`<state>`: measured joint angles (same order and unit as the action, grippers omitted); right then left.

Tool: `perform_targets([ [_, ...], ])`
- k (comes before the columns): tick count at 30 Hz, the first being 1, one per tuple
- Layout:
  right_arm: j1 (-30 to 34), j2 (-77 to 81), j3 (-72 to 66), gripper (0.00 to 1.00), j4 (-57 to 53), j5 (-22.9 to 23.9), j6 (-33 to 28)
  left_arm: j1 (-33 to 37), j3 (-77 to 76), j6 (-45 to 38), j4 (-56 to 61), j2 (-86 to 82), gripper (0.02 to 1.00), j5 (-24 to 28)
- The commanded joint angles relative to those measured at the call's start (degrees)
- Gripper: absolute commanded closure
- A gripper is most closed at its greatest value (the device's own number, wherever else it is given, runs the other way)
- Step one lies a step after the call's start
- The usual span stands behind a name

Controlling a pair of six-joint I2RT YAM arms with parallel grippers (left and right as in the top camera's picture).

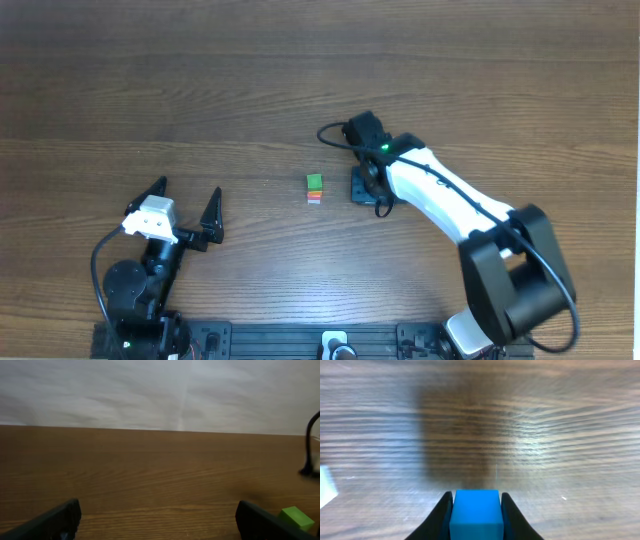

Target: Stack Cubes

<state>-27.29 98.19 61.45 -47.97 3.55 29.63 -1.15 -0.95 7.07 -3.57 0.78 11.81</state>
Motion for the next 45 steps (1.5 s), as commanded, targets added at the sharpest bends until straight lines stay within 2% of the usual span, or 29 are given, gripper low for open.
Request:
perform_targets([
  [1,-0.5,-5.6,8.6,0.991,-6.2,0.9,0.1,0.3,0.6,-0.9,0.3,-0.5,0.02,0.3],
  [8,-6.0,-5.9,25.5,0.989,-19.2,3.3,0.8,0.3,0.6,-0.9,0.3,-0.5,0.02,0.4],
  [15,-13.3,-1.1,32.5,0.989,-23.2,3.3,5.4,0.3,0.6,-0.9,0.3,-0.5,0.02,0.3],
  [19,-15.5,3.3,34.9,0.991,-23.5,2.4,6.1,0.3,0.6,-0.9,0.3,-0.5,0.02,0.4],
  [26,-16.3,8.8,36.0,0.991,-24.1,1.4,6.1,0.3,0.6,-0.9,0.3,-0.5,0.02,0.4],
  [45,-16.2,11.8,35.9,0.989,-23.3,2.1,6.9,0.3,0.6,-0.9,0.3,-0.5,0.02,0.3],
])
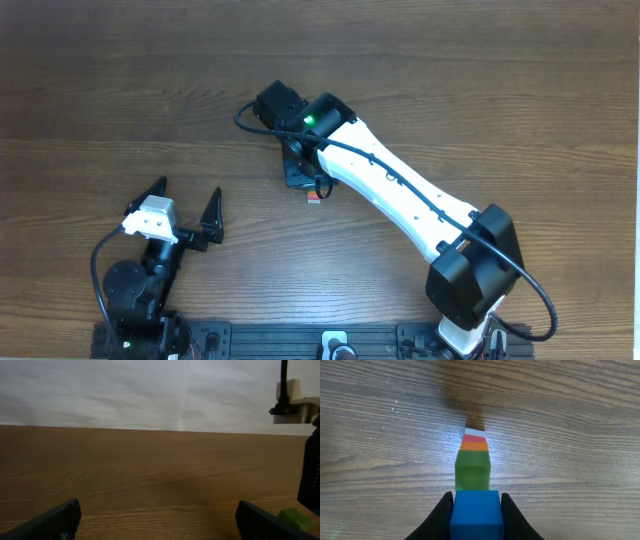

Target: Stack Cubes

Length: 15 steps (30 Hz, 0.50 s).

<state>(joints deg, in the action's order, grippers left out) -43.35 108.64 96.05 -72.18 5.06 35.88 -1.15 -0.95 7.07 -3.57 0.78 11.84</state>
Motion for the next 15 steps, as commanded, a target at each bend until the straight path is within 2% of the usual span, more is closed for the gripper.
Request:
perform_targets([
  [1,-0.2,1.4,1.3,0.991,1.2,0.6,0.8,0.3,0.6,-0.9,0.3,-0.5,0.02,0.3],
  [15,0.6,2.9,0.7,0.989,1.3,0.6,2.9,0.3,0.6,-0.9,0.3,-0.5,0.018,0.3],
])
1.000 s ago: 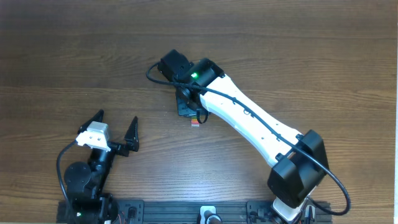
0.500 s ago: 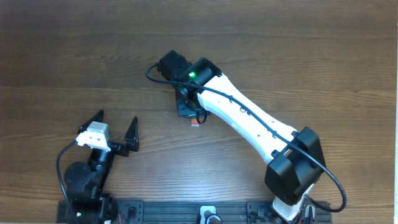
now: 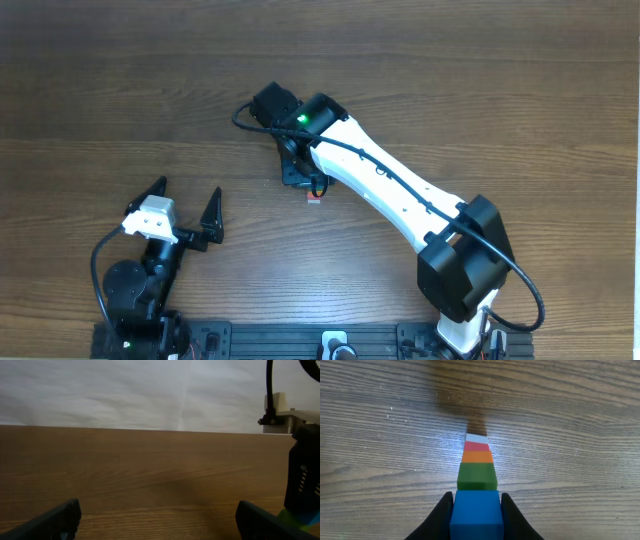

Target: Stack Cubes

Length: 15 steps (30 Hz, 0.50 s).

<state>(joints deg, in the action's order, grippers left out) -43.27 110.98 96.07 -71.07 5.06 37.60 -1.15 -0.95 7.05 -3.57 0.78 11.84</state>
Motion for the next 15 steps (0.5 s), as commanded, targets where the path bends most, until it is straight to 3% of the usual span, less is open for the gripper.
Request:
perform_targets([
  [1,0.5,0.6,0.7,0.989,0.2,0.6,1.1,0.3,0.6,-0.8,0.3,-0.5,0.018,0.3],
  [15,0.9,0.7,0.3,0.991,1.0,0.5,1.1,0.3,0.6,-0.8,0.3,-0.5,0.018,0.3],
])
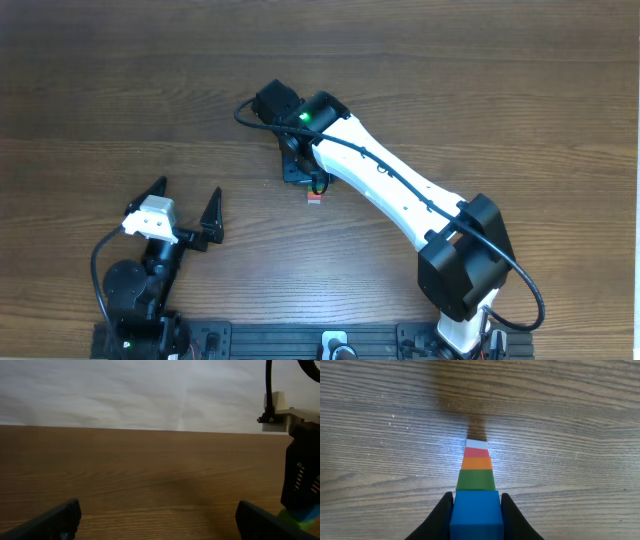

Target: Stack Cubes

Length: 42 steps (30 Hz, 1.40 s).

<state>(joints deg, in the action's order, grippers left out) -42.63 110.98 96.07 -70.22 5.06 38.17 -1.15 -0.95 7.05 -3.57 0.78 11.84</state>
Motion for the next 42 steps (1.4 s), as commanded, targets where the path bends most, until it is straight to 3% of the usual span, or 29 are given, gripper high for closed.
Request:
perform_targets([
  [1,0.3,0.7,0.1,0.989,0.2,0.5,0.6,0.3,0.6,-0.8,0.3,-0.5,0.023,0.3],
  [21,0.3,0.7,-1.8,0.985,1.5,-0.3,0.6,0.3,0.6,-0.8,0.3,-0.5,0.018,0.3],
  [31,0.3,0.7,-2.1,0.733,1.7,-0.3,0.8,0.3,0.6,-0.8,0.3,-0.5,0.02,0.3],
  [37,0.3,0.7,-2.1,0.485,1.8,-0.3,0.8,0.3,0.6,-0.8,0.3,-0.5,0.02,0.3],
  [42,0.4,0.7,-2.1,0.218,2.4,-0.3,0.8,0.3,0.6,-0.8,0.3,-0.5,0.018,0.3],
])
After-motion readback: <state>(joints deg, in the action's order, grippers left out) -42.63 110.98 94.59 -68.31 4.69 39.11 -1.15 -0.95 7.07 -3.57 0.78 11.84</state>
